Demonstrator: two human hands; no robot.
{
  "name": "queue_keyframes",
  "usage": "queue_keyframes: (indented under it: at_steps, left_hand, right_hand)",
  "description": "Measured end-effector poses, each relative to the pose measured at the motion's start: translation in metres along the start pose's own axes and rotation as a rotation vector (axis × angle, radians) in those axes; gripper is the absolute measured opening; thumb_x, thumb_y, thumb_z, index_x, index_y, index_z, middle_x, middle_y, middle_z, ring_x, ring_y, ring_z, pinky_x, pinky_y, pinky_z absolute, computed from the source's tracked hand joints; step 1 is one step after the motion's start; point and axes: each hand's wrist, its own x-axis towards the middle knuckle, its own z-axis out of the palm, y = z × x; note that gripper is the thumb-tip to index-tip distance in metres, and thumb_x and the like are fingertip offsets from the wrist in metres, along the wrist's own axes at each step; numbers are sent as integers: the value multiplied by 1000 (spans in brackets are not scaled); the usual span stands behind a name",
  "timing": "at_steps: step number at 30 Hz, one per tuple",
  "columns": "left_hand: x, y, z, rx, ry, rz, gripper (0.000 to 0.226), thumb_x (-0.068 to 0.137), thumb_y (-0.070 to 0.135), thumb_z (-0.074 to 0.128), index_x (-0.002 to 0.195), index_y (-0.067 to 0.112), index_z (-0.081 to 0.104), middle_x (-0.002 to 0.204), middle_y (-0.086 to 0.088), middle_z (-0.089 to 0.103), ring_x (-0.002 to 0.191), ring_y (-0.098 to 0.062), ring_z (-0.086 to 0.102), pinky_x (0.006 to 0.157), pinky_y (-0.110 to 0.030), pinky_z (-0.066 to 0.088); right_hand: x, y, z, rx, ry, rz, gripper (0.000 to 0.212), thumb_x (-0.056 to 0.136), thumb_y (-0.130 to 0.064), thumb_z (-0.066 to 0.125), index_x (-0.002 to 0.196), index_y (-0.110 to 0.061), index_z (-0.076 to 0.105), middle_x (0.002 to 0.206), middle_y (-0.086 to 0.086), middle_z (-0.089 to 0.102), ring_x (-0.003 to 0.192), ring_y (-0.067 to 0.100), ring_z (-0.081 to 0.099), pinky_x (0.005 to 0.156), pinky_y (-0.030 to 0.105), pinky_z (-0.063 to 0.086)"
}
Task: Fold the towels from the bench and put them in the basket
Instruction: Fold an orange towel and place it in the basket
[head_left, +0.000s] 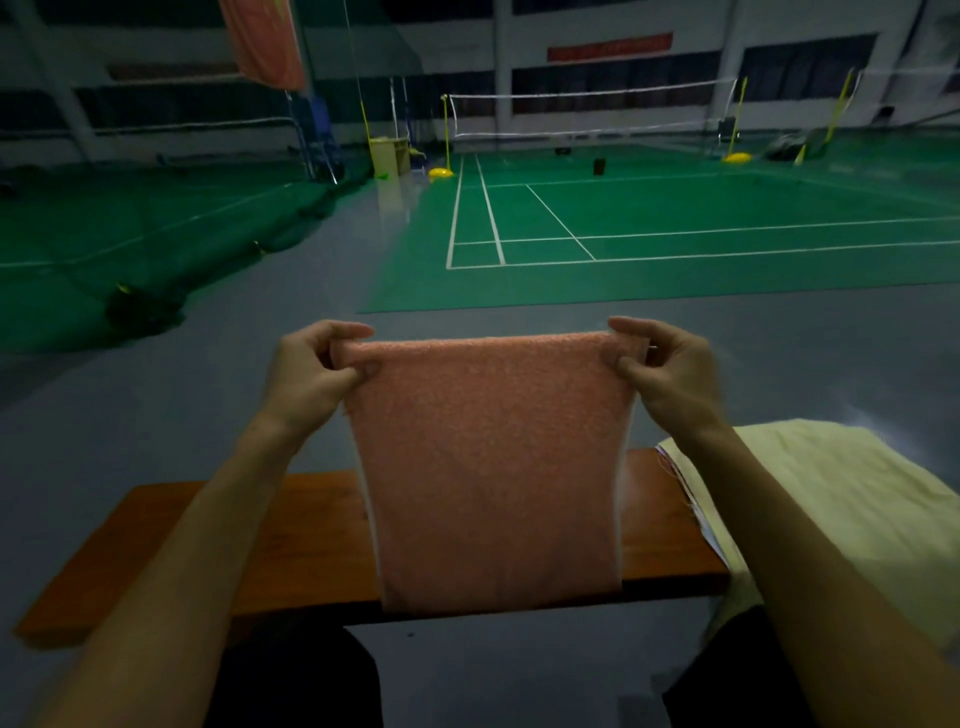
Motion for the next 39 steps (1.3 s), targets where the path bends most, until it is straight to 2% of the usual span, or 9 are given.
queue_keyframes:
  at_steps: [3, 7, 10, 13, 17, 22, 25, 34, 39]
  left_hand:
    - [2, 6, -8, 122, 90, 74, 21, 85, 13, 87, 102, 22, 79, 91, 2, 75, 82, -15, 72, 73, -36, 62]
    - [-1, 5, -13, 126, 167, 97, 12, 86, 20, 87, 94, 25, 80, 92, -4, 75, 86, -23, 72, 77, -43, 61]
    - [-9, 5, -15, 1, 146, -5, 6, 90, 22, 83, 91, 24, 77, 106, -6, 73, 99, -26, 71, 82, -39, 58]
    - [-25, 7, -14, -126, 64, -111, 17, 93, 31, 79, 92, 15, 73, 89, -7, 73, 81, -21, 68, 75, -50, 58]
    - [-52, 28, -11, -74, 90, -35, 27, 91, 40, 76, 89, 14, 71, 79, 0, 72, 70, -8, 68, 58, -29, 53]
    - [-71, 54, -23, -116, 113, 14, 23, 92, 37, 74, 88, 14, 73, 75, 5, 73, 67, -5, 68, 53, -17, 51]
    - [-75, 58, -27, -117, 110, -1, 18, 92, 32, 75, 86, 14, 72, 72, 6, 73, 63, -3, 68, 49, -12, 48]
    - [-55, -73, 28, 317, 99, -69, 38, 88, 55, 78, 79, 19, 71, 69, 5, 69, 69, -22, 69, 60, -40, 56]
    - [-59, -125, 74, 462, 134, -153, 25, 96, 38, 75, 79, 20, 71, 65, 5, 63, 65, -23, 64, 54, -31, 46]
  right_hand:
    - [-1, -6, 0, -251, 103, -91, 35, 89, -15, 82, 122, -7, 74, 109, 5, 75, 90, 16, 70, 83, 27, 61]
    - [-11, -2, 0, -408, 192, -170, 14, 90, -20, 81, 100, -10, 78, 91, 6, 70, 84, 22, 64, 78, 48, 60]
    - [-17, 1, -6, -328, 126, -75, 15, 92, -31, 79, 96, -17, 74, 98, 2, 59, 95, 28, 62, 81, 40, 56]
    - [-29, -4, -13, -149, 13, 64, 27, 96, -37, 73, 98, -11, 73, 91, 4, 71, 87, 26, 70, 76, 42, 62]
    - [-49, -12, -18, -33, 57, 126, 36, 95, -44, 70, 101, -9, 76, 90, 7, 75, 86, 27, 73, 78, 55, 63]
    - [-69, -37, -42, -5, 0, 129, 27, 90, -43, 73, 95, -17, 76, 87, -5, 78, 82, 8, 74, 71, 32, 59]
    - [-74, -44, -50, 19, -20, 147, 27, 88, -42, 75, 95, -15, 76, 89, -3, 79, 83, 11, 76, 70, 29, 58]
    - [-53, 62, 8, -231, -23, 203, 29, 84, -46, 83, 77, -20, 72, 73, -7, 72, 69, 3, 68, 60, 16, 49]
    - [-49, 133, 54, -416, -44, 248, 19, 92, -43, 77, 83, -27, 70, 80, -9, 71, 71, 13, 70, 56, 42, 60]
